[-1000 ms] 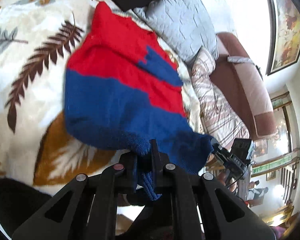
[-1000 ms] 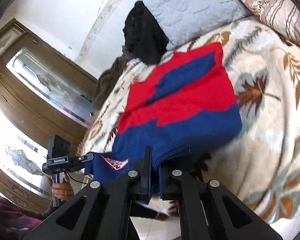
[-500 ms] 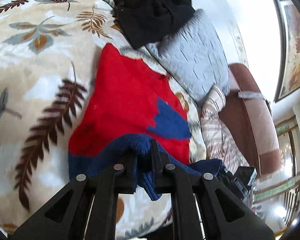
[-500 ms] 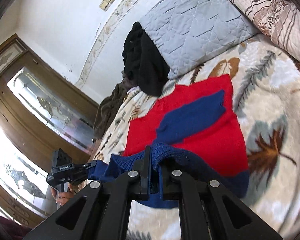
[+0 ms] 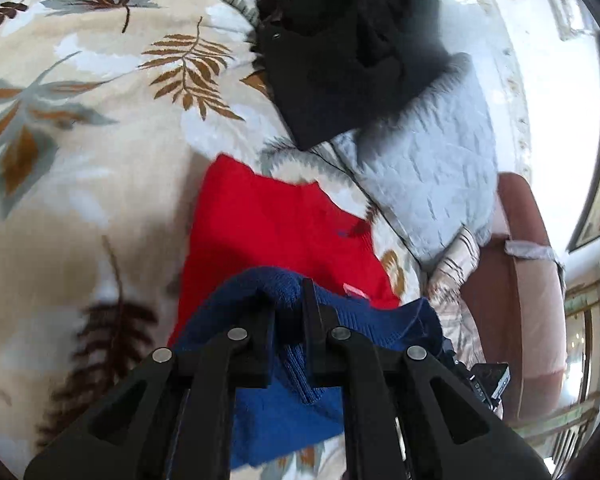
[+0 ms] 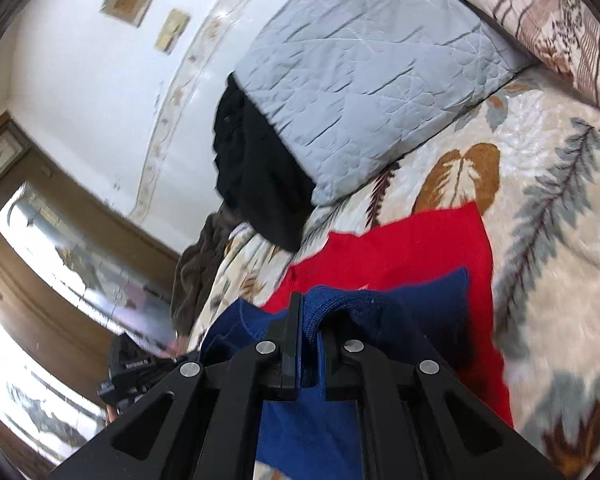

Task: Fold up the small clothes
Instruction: 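Lay the folded hem down and release it from both tools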

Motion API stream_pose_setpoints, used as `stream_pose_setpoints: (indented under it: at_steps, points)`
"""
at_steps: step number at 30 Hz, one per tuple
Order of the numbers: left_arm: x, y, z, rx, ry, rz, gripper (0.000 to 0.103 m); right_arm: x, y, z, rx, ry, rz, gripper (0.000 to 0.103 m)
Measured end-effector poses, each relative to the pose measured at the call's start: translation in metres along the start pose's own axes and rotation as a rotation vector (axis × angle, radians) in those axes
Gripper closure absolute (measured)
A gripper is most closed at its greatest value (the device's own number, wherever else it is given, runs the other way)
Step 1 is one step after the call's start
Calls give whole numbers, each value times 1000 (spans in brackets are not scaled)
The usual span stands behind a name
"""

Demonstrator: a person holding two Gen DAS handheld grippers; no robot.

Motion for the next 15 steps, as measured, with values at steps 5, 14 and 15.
stream_pose_setpoints:
  at_steps: [5, 14, 15]
  points:
    - [-35, 29, 14, 27, 34, 20, 95, -40, 33, -18, -57, -13, -16, 98]
    - [-83, 51, 42, 124, 40, 73, 95, -86, 61, -77, -232, -93, -27, 97]
    - [-83, 52, 42, 152, 16, 81, 95, -90, 60, -84, -243, -121, -15, 96]
Point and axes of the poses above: each gripper's, at about its wrist camera, not at the fingertips, and x roughly against the way its jaws point, z to its left, y to its top, the point moved 10 cm from there along -x, roughly the way its jaws point, and after that the axes turned 13 degrees about -x, right-handed, at the moved point
